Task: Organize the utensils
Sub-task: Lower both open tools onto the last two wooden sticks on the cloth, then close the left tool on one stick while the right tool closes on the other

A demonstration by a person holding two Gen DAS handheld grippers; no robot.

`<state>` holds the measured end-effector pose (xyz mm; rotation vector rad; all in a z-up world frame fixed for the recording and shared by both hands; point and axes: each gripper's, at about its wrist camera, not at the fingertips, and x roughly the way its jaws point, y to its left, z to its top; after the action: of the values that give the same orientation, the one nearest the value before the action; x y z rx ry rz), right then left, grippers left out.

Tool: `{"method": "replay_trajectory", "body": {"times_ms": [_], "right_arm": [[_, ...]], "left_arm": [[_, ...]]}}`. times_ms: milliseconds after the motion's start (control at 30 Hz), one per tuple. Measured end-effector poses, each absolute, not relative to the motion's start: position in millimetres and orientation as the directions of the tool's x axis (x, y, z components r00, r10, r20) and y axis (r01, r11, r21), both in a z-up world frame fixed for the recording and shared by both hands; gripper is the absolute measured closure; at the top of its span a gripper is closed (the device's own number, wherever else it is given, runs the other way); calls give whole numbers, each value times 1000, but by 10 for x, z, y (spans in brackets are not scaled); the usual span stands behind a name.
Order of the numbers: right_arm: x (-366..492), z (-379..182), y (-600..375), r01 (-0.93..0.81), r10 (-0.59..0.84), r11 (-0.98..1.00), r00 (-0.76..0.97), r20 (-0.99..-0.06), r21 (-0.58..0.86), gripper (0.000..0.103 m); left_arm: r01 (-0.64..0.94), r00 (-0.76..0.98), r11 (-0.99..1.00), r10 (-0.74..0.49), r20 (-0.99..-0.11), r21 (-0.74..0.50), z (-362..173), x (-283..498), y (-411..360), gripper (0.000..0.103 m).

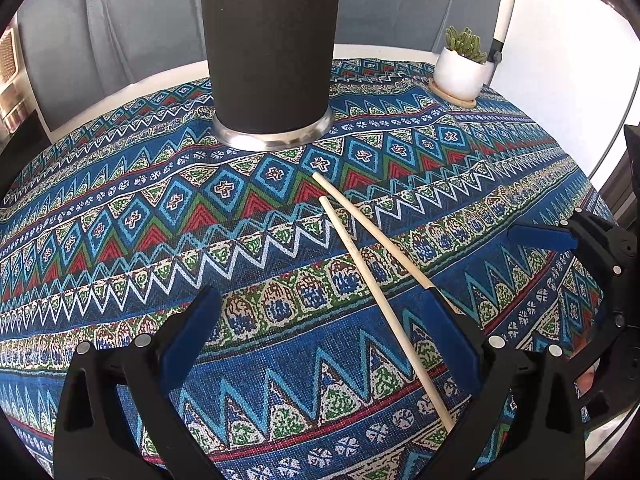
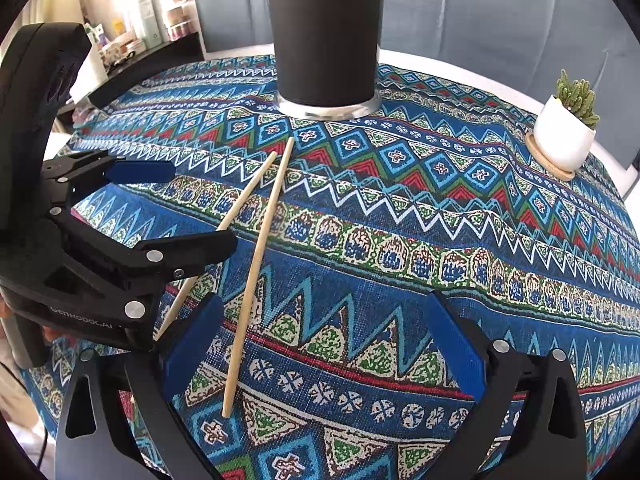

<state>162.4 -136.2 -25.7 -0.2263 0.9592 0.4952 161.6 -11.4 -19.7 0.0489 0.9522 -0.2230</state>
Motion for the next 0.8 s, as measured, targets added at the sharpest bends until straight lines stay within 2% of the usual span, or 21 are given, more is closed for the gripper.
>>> {"method": "replay_trajectory", "body": {"times_ms": [567,600,633,667,700,767,800], "right_arm": [[1612,-264,-1398,-494,297,869,480,-826,25,9],[1606,-263,-1415,-490,293,871,482,-825,23,9],[1604,-259,-1446,-476,287,879,489,-824,24,15],[1599,-244,-1481,-457,278,889,505,-817,20,29],[1602,-228,-1532,-435,270,900,521,-810,21,37],[1610,-211,-1641,-399,255,917,544,-800,20,66],[1620,-207,-1690,-389,248,921,551,-797,17,74]], "left_arm": [[226,554,973,-167,-815,-46,-217,1620,-102,6],[230,557,973,-141,-819,-12,-222,1601,-109,11],[245,561,969,-127,-818,17,-220,1572,-125,12],[236,561,972,-129,-818,8,-220,1552,-82,12],[227,566,974,-123,-815,10,-211,1530,-42,17],[218,576,976,-120,-809,10,-192,1478,38,26],[209,584,978,-112,-804,15,-179,1448,79,38]]}}
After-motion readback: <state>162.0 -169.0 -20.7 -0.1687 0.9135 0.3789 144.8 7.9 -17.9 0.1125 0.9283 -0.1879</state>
